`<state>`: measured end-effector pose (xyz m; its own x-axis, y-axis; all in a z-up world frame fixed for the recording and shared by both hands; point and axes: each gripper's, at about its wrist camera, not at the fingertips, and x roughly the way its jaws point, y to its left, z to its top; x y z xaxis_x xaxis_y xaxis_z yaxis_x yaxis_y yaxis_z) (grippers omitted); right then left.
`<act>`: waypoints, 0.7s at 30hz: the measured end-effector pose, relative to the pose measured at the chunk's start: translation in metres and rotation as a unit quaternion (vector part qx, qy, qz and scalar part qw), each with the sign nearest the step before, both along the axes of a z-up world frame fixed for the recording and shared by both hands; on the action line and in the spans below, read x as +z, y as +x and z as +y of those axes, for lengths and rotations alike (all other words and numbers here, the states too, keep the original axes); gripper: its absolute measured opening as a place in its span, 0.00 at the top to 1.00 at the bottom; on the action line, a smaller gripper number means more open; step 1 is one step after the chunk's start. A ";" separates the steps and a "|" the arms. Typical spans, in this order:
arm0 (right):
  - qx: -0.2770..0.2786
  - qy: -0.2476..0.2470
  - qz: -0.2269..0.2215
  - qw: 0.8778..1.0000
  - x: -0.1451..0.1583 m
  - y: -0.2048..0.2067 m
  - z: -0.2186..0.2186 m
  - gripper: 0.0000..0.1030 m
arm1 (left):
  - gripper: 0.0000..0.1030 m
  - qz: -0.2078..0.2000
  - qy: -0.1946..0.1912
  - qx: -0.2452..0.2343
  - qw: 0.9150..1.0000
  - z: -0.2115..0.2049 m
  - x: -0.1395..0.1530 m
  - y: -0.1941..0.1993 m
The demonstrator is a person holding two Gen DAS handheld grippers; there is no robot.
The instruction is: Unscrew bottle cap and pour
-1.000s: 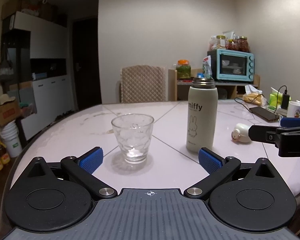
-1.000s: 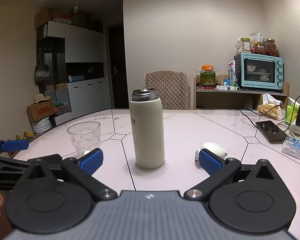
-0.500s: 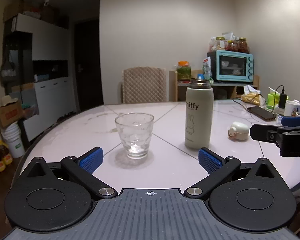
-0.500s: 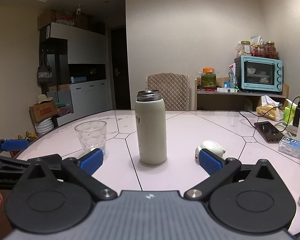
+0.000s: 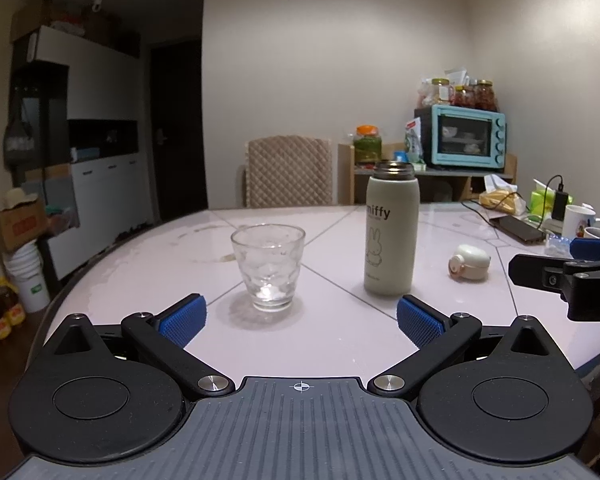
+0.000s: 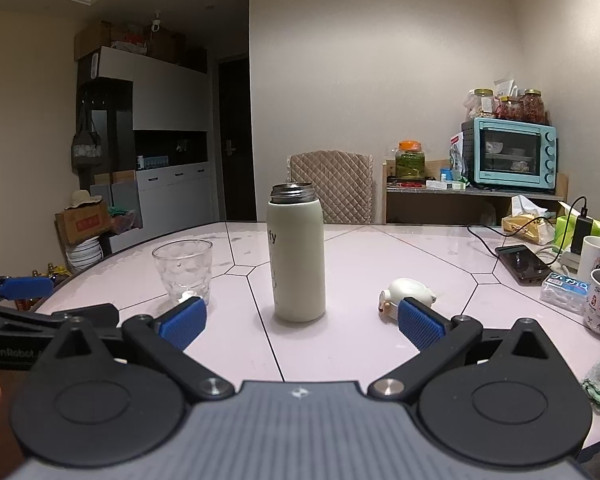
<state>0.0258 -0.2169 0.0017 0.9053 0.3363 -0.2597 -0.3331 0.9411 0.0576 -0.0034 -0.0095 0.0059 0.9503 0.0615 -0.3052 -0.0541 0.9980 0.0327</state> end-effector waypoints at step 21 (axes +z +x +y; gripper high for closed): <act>0.005 0.004 -0.002 1.000 0.002 -0.007 0.002 0.00 | 0.00 -0.001 -0.004 -0.001 1.000 0.003 0.002 -0.011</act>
